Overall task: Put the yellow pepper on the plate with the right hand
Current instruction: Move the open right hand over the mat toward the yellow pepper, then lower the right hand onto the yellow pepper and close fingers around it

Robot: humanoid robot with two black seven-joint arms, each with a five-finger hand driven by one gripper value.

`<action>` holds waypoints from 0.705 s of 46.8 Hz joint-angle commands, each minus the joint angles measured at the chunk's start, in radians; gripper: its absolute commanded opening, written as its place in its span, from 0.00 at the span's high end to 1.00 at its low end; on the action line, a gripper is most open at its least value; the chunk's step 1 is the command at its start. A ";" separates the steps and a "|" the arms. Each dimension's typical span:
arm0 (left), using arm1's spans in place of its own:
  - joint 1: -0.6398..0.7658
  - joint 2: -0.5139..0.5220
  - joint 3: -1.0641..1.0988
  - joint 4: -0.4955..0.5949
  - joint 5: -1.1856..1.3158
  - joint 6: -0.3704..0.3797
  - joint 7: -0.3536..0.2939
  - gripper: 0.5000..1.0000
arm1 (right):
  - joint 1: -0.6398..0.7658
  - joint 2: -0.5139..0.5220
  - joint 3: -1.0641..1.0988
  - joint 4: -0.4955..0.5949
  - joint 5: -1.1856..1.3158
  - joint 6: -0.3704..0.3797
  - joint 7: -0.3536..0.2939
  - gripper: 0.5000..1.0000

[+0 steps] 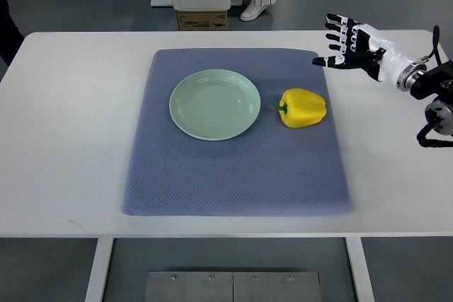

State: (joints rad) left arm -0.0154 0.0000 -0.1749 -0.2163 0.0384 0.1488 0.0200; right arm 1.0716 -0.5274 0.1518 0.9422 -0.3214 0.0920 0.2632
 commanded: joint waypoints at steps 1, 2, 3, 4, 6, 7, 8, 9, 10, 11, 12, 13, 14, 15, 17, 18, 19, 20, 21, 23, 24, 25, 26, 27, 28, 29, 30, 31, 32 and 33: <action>0.000 0.000 0.000 0.000 0.000 0.000 0.000 0.00 | 0.031 -0.006 -0.061 0.003 -0.047 -0.001 -0.001 0.00; 0.000 0.000 0.000 0.000 0.000 0.000 0.000 0.00 | 0.037 -0.008 -0.078 0.003 -0.059 -0.002 -0.001 0.00; 0.000 0.000 0.000 0.000 0.000 0.000 0.000 0.00 | 0.047 -0.009 -0.092 0.003 -0.070 -0.002 -0.001 0.00; 0.000 0.000 0.000 0.000 0.000 0.000 0.000 0.00 | 0.054 -0.011 -0.107 0.003 -0.079 -0.003 -0.001 0.00; 0.000 0.000 0.000 0.000 0.000 0.000 0.000 0.00 | 0.074 -0.016 -0.142 0.003 -0.099 -0.003 -0.001 0.00; 0.000 0.000 0.000 0.000 0.000 0.000 0.000 0.00 | 0.082 -0.017 -0.161 0.004 -0.108 -0.005 -0.002 0.00; 0.000 0.000 0.000 0.000 0.000 0.000 0.000 0.00 | 0.091 -0.017 -0.178 0.004 -0.119 -0.008 -0.002 0.00; 0.000 0.000 0.000 0.000 0.000 0.000 0.000 0.00 | 0.102 -0.017 -0.201 0.007 -0.128 -0.012 -0.004 0.00; 0.000 0.000 0.000 0.000 0.000 0.000 0.000 0.00 | 0.116 -0.017 -0.225 0.012 -0.140 -0.017 -0.006 0.00; 0.000 0.000 0.000 0.000 0.000 0.000 0.000 0.00 | 0.129 -0.017 -0.251 0.015 -0.151 -0.021 -0.007 0.00; 0.000 0.000 0.000 0.000 0.000 0.000 0.000 0.00 | 0.143 -0.017 -0.288 0.020 -0.163 -0.028 -0.009 0.00; 0.000 0.000 0.000 0.000 0.000 0.000 0.000 0.00 | 0.162 -0.016 -0.323 0.023 -0.174 -0.035 -0.009 0.00; 0.000 0.000 0.000 0.000 0.000 0.000 0.000 0.00 | 0.178 -0.014 -0.365 0.027 -0.183 -0.044 -0.007 0.00; 0.000 0.000 0.000 0.000 0.000 0.000 0.000 0.00 | 0.197 -0.013 -0.401 0.032 -0.189 -0.057 -0.007 0.00; 0.000 0.000 0.000 0.000 0.000 0.000 0.000 0.00 | 0.231 -0.009 -0.474 0.047 -0.192 -0.081 -0.004 0.00; 0.000 0.000 0.000 0.000 0.000 0.000 0.000 0.00 | 0.247 -0.008 -0.509 0.056 -0.193 -0.093 -0.002 0.00; 0.000 0.000 0.000 0.000 0.000 0.000 0.000 0.00 | 0.263 -0.006 -0.540 0.066 -0.193 -0.106 -0.001 0.00; 0.000 0.000 0.000 0.000 0.000 0.000 0.000 0.00 | 0.278 -0.005 -0.567 0.076 -0.193 -0.115 -0.001 0.00; 0.000 0.000 0.000 0.000 0.000 0.000 0.000 0.00 | 0.292 -0.005 -0.590 0.085 -0.193 -0.124 -0.001 0.00; 0.000 0.000 0.000 0.000 0.000 0.000 0.000 0.00 | 0.315 -0.003 -0.624 0.105 -0.194 -0.136 -0.001 0.00; 0.000 0.000 0.000 0.000 0.000 0.000 0.000 0.00 | 0.323 -0.003 -0.633 0.116 -0.194 -0.141 -0.001 0.00; 0.000 0.000 0.000 0.000 0.000 0.000 0.000 0.00 | 0.329 -0.003 -0.640 0.125 -0.194 -0.146 0.001 0.00; 0.000 0.000 0.000 0.000 0.000 0.000 0.000 0.00 | 0.332 -0.003 -0.644 0.135 -0.196 -0.147 -0.001 0.00; 0.000 0.000 0.000 0.000 0.000 0.000 0.000 0.00 | 0.332 -0.003 -0.646 0.142 -0.197 -0.149 -0.001 0.00; 0.000 0.000 0.000 0.000 0.000 0.000 0.000 0.00 | 0.334 -0.003 -0.647 0.147 -0.199 -0.150 -0.001 0.00; 0.000 0.000 0.000 0.000 0.000 0.000 0.000 0.00 | 0.334 -0.002 -0.647 0.151 -0.202 -0.152 -0.001 0.00; 0.000 0.000 0.000 0.000 0.000 0.000 0.000 0.00 | 0.334 -0.002 -0.649 0.153 -0.206 -0.153 -0.001 0.00; 0.000 0.000 0.000 0.000 0.000 0.000 0.000 0.00 | 0.332 0.000 -0.649 0.155 -0.212 -0.155 -0.001 0.00; 0.000 0.000 0.000 0.000 0.000 0.000 0.000 0.00 | 0.330 0.004 -0.649 0.155 -0.219 -0.155 -0.001 0.00; 0.000 0.000 0.000 0.000 0.000 0.000 0.000 0.00 | 0.329 0.010 -0.650 0.155 -0.225 -0.158 -0.002 0.00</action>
State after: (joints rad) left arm -0.0153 0.0000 -0.1749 -0.2163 0.0384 0.1488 0.0200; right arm 1.4044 -0.5279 -0.4965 1.0949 -0.5315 -0.0618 0.2629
